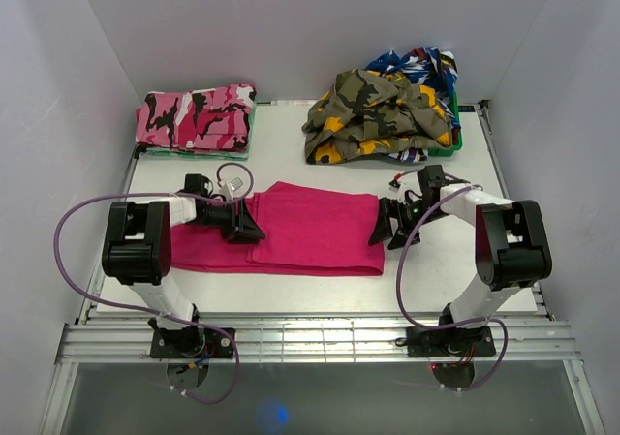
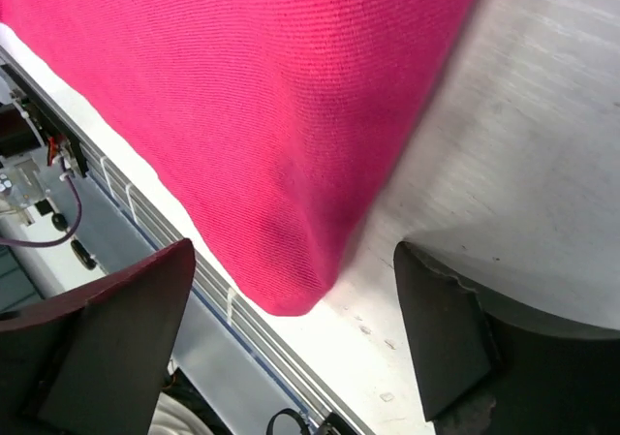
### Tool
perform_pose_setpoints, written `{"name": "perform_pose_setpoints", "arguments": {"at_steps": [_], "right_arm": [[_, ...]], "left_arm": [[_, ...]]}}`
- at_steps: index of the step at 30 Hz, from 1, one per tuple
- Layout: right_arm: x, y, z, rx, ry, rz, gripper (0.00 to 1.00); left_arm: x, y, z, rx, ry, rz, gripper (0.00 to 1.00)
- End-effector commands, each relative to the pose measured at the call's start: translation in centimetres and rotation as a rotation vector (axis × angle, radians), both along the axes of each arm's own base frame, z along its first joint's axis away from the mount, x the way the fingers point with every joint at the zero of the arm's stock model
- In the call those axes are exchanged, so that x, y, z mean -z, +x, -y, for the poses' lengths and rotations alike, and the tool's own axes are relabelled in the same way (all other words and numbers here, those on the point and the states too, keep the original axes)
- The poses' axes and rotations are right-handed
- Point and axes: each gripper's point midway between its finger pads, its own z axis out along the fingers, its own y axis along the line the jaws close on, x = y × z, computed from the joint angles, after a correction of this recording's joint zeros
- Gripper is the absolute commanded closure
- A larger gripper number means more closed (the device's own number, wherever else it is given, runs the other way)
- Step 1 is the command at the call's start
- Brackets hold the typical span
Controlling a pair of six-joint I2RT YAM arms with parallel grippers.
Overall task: Fold and stack the trousers
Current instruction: Fold the trousers
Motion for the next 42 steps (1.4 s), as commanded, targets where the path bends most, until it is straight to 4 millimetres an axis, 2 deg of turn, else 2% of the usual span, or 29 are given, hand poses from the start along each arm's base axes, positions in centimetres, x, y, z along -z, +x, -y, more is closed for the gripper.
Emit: {"name": "perform_pose_setpoints", "arguments": {"at_steps": [1, 2, 4, 7, 10, 17, 19, 21, 23, 24, 25, 27, 28, 30, 31, 34, 38, 42], "right_arm": [[1.8, -2.0, 2.1, -0.044, -0.086, -0.03, 0.09], [2.0, -3.0, 1.9, -0.041, -0.068, -0.068, 0.09], [1.7, -3.4, 1.2, -0.057, -0.02, -0.075, 0.11], [2.2, -4.3, 0.8, -0.063, 0.0, -0.116, 0.16], [3.0, -5.0, 1.0, -0.057, -0.012, -0.166, 0.19], [5.4, -7.1, 1.4, -0.04, -0.06, -0.308, 0.25], [5.7, -7.4, 1.5, -0.04, -0.062, -0.334, 0.27], [6.0, -7.7, 1.6, -0.039, -0.07, -0.359, 0.33], [6.2, -7.8, 1.7, -0.04, -0.077, -0.368, 0.43], [6.3, -7.6, 1.7, -0.039, -0.084, -0.36, 0.49], [6.5, -7.4, 2.0, -0.038, -0.101, -0.352, 0.58], [6.2, -6.4, 2.2, -0.039, -0.119, -0.328, 0.56], [6.5, -5.7, 2.8, -0.045, -0.154, -0.301, 0.44], [6.1, -3.9, 3.7, -0.034, -0.183, -0.227, 0.31], [6.2, -2.7, 4.5, 0.006, -0.2, -0.186, 0.19], [5.4, -0.1, 4.6, 0.073, -0.172, -0.079, 0.11], [6.0, 1.5, 3.7, 0.091, -0.115, -0.039, 0.19], [5.6, 3.2, 3.0, 0.139, -0.09, 0.009, 0.25]], "left_arm": [[-1.4, 1.4, -1.3, 0.011, 0.099, 0.175, 0.45], [-2.0, 1.3, -1.3, 0.013, 0.096, 0.191, 0.45], [-3.6, 1.2, -1.0, 0.021, 0.069, 0.243, 0.45], [-5.3, 0.6, -0.1, 0.036, 0.009, 0.267, 0.45], [-5.7, -0.3, 0.6, 0.051, -0.033, 0.246, 0.45], [-4.0, -1.4, 2.0, 0.073, -0.075, 0.159, 0.46], [-2.5, -2.1, 2.1, 0.058, -0.078, 0.075, 0.48], [-0.9, -2.4, 2.0, 0.049, -0.063, 0.027, 0.49], [0.2, -2.3, 1.7, 0.036, -0.03, 0.004, 0.49], [1.0, -2.4, 1.6, 0.032, -0.017, -0.023, 0.5], [1.3, -2.3, 1.4, 0.033, -0.005, -0.033, 0.51], [1.8, -2.0, 1.3, 0.034, 0.014, -0.043, 0.51], [2.1, -2.1, 1.2, 0.032, 0.016, -0.054, 0.52], [2.1, -2.0, 1.2, 0.033, 0.019, -0.048, 0.52], [2.1, -2.0, 1.2, 0.032, 0.025, -0.04, 0.52], [2.2, -2.1, 1.1, 0.031, 0.032, -0.027, 0.52], [2.1, -2.1, 1.2, 0.041, 0.016, -0.003, 0.51], [1.9, -1.6, 1.2, 0.044, 0.021, 0.021, 0.5]]}}
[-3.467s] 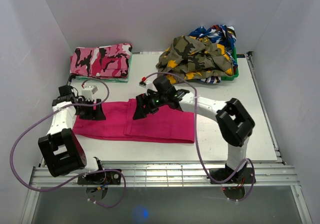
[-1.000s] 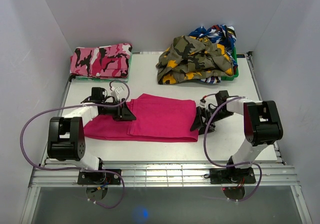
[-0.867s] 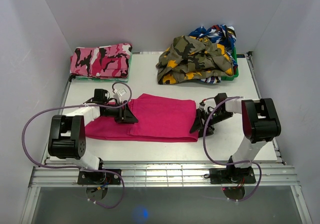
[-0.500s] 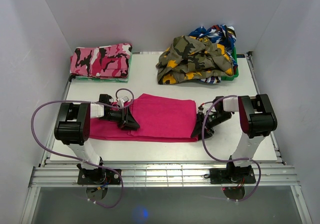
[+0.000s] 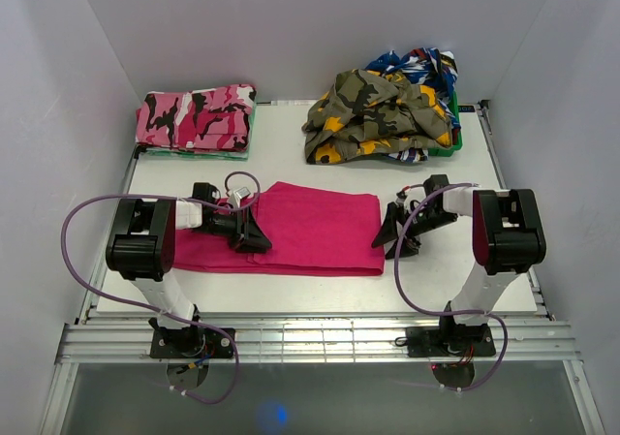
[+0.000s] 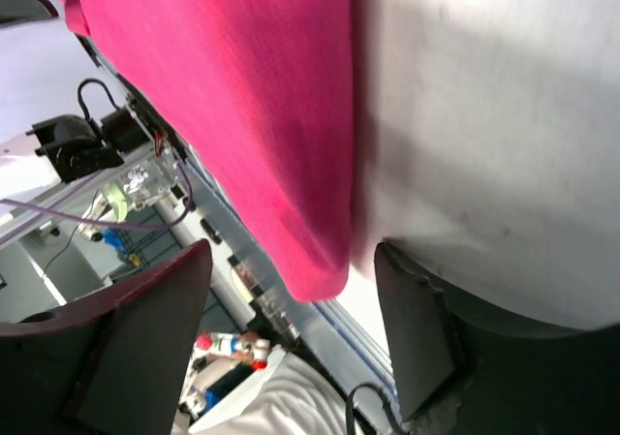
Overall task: Fold and stack the trousers
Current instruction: Fold the trousers
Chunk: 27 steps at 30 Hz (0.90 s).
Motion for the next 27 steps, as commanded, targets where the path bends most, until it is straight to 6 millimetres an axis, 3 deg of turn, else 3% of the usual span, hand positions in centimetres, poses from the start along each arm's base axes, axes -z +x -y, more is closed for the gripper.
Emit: {"name": "perform_pose_setpoints", "arguments": {"at_steps": [1, 12, 15, 16, 18, 19, 20, 21, 22, 23, 24, 25, 27], "right_arm": [[5.3, 5.3, 2.5, -0.007, -0.232, 0.279, 0.27], [5.2, 9.6, 1.8, -0.009, -0.32, 0.374, 0.51], [5.1, 10.1, 1.5, -0.043, -0.305, 0.378, 0.71], [5.2, 9.5, 1.5, -0.056, -0.292, 0.35, 0.9], [4.5, 9.7, 2.5, -0.04, -0.263, 0.356, 0.92], [3.4, 9.5, 2.6, -0.028, -0.219, 0.372, 0.92], [2.9, 9.2, 3.3, -0.015, -0.219, 0.363, 0.92], [2.5, 9.4, 4.5, -0.019, -0.224, 0.39, 0.92], [1.1, 9.9, 5.6, -0.003, -0.22, 0.429, 0.92], [0.6, 9.3, 6.3, -0.004, -0.223, 0.411, 0.92], [0.0, 9.5, 7.8, 0.005, -0.232, 0.44, 0.92], [-1.2, 9.6, 8.3, 0.009, -0.227, 0.475, 0.92], [-2.5, 9.1, 9.6, 0.016, -0.232, 0.477, 0.92]], "left_arm": [[1.5, 0.7, -0.8, 0.005, 0.092, 0.081, 0.49], [1.3, 0.8, -0.5, 0.009, 0.074, 0.087, 0.48], [0.9, 1.2, -0.6, 0.008, 0.079, 0.104, 0.39], [0.8, 1.6, -0.8, 0.001, 0.107, 0.114, 0.35], [-1.1, 2.7, -1.7, -0.012, 0.128, 0.172, 0.26], [-1.9, 2.7, -2.4, -0.024, 0.148, 0.178, 0.23], [-4.0, 3.5, -3.1, -0.043, 0.16, 0.257, 0.2], [-5.6, 5.1, -5.6, -0.101, 0.186, 0.329, 0.19], [-6.6, 4.9, -6.8, -0.127, 0.199, 0.336, 0.18], [-7.3, 5.2, -8.2, -0.164, 0.228, 0.353, 0.17], [-8.0, 5.6, -11.2, -0.193, 0.289, 0.425, 0.17], [-8.3, 5.0, -12.3, -0.197, 0.316, 0.402, 0.17], [-8.0, 4.5, -15.7, -0.243, 0.388, 0.394, 0.18]]}}
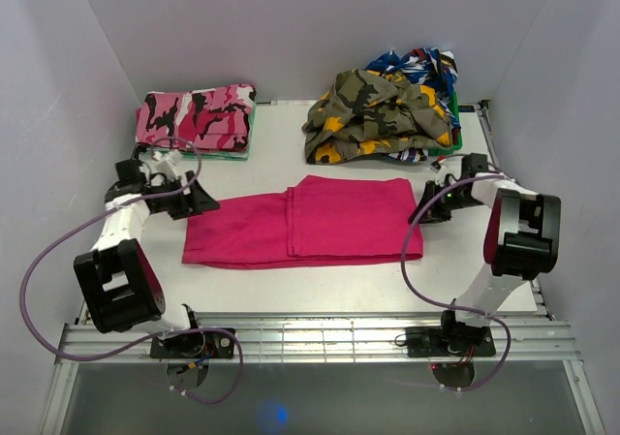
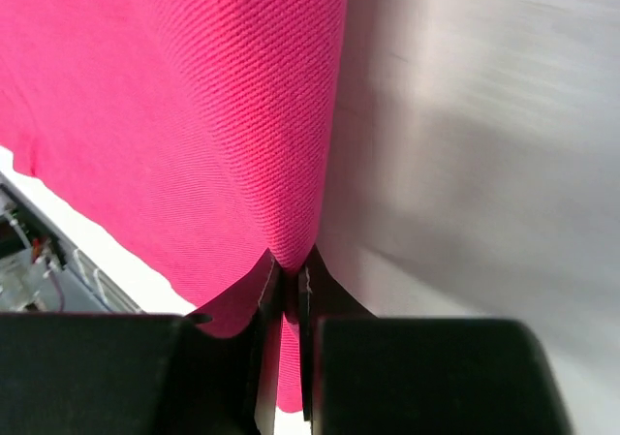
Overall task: Fold and stack the trousers
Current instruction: Fold the trousers
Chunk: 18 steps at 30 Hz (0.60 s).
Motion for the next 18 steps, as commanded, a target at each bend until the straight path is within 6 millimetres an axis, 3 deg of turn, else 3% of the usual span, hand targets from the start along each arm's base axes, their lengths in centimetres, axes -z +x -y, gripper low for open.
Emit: {"name": "perform_pose_setpoints", "arguments": {"at_steps": [1, 3, 5, 13, 18], "right_arm": [[-3.7, -0.4, 3.0, -0.064, -0.059, 0.124, 0.92], [-5.1, -0.8, 3.7, -0.065, -0.055, 0.131, 0.92], [-7.0, -1.0, 3.6, -0.09, -0.048, 0.188, 0.92], [-15.1, -0.5, 2.3, -0.115, 0.015, 0.386, 0.92], [-17.3, -0.4, 1.1, -0.099, 0.107, 0.401, 0.92]], "left_arm": [[0.5, -2.6, -5.3, -0.021, 0.171, -0.007, 0.19], [1.3, -3.1, -7.4, -0.064, 0.211, -0.024, 0.2], [1.6, -3.2, -7.8, -0.07, 0.206, -0.022, 0.21], [4.5, -2.4, -6.8, -0.073, 0.104, -0.104, 0.27], [6.9, -1.0, -4.9, -0.046, 0.093, -0.176, 0.31]]}}
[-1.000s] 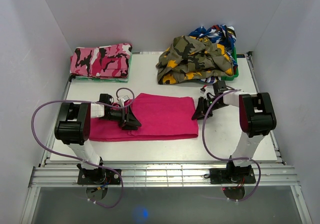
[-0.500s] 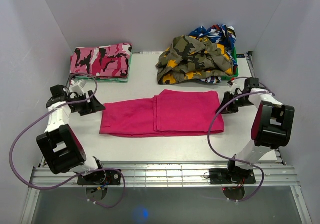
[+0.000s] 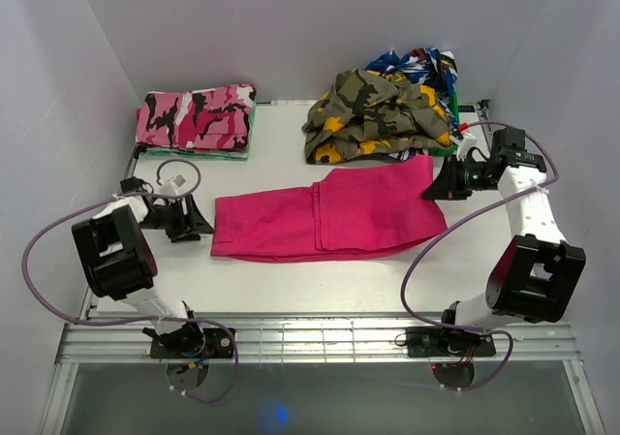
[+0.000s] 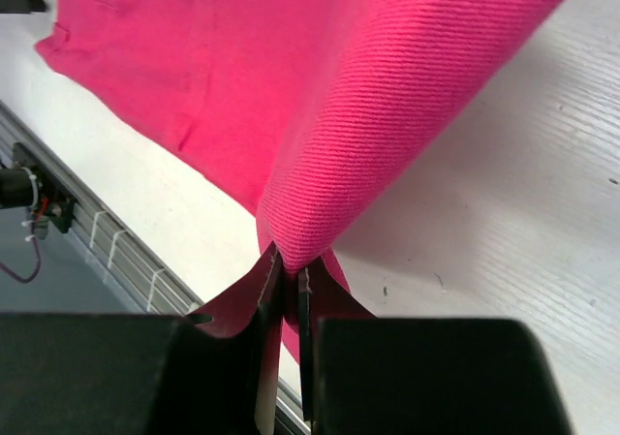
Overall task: Fold and stack the trousers
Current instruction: Fold the trousers
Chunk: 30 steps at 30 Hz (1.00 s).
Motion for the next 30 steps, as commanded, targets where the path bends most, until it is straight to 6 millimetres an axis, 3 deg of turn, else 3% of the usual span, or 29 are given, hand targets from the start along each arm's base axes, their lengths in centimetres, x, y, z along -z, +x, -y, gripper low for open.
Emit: {"name": "perform_pose_setpoints", "arguments": {"at_steps": [1, 6, 10, 12, 16, 18, 23, 30], "right_arm": [[-3.8, 0.3, -1.5, -0.021, 0.115, 0.058, 0.92], [-6.0, 1.2, -3.0, -0.023, 0.19, 0.095, 0.92], [-7.8, 1.6, -5.6, -0.057, 0.219, 0.137, 0.92], [-8.1, 1.4, -7.8, -0.083, 0.233, 0.121, 0.92], [-8.4, 1.7, -12.1, -0.156, 0.233, 0.148, 0.92], [-8.1, 1.7, -14.6, -0.181, 0.234, 0.126, 0.92], [-7.9, 2.2, -20.7, -0.248, 0.247, 0.129, 0.92], [-4.1, 2.8, -27.7, -0.294, 0.234, 0.057, 0.92]], "left_arm": [[0.2, 1.8, 1.6, 0.029, 0.0, 0.021, 0.32], [2.0, 2.2, 4.0, 0.048, -0.007, -0.048, 0.38], [3.2, 2.4, 4.8, 0.044, 0.007, -0.081, 0.57], [3.5, 2.5, 5.0, 0.038, 0.004, -0.096, 0.64], [4.3, 2.6, 5.3, 0.039, 0.003, -0.109, 0.92], [4.4, 2.4, 5.8, 0.023, -0.016, -0.136, 1.0], [4.7, 2.3, 6.6, 0.025, -0.028, -0.139, 1.0], [5.0, 2.0, 7.6, 0.013, -0.062, -0.157, 1.0]]}}
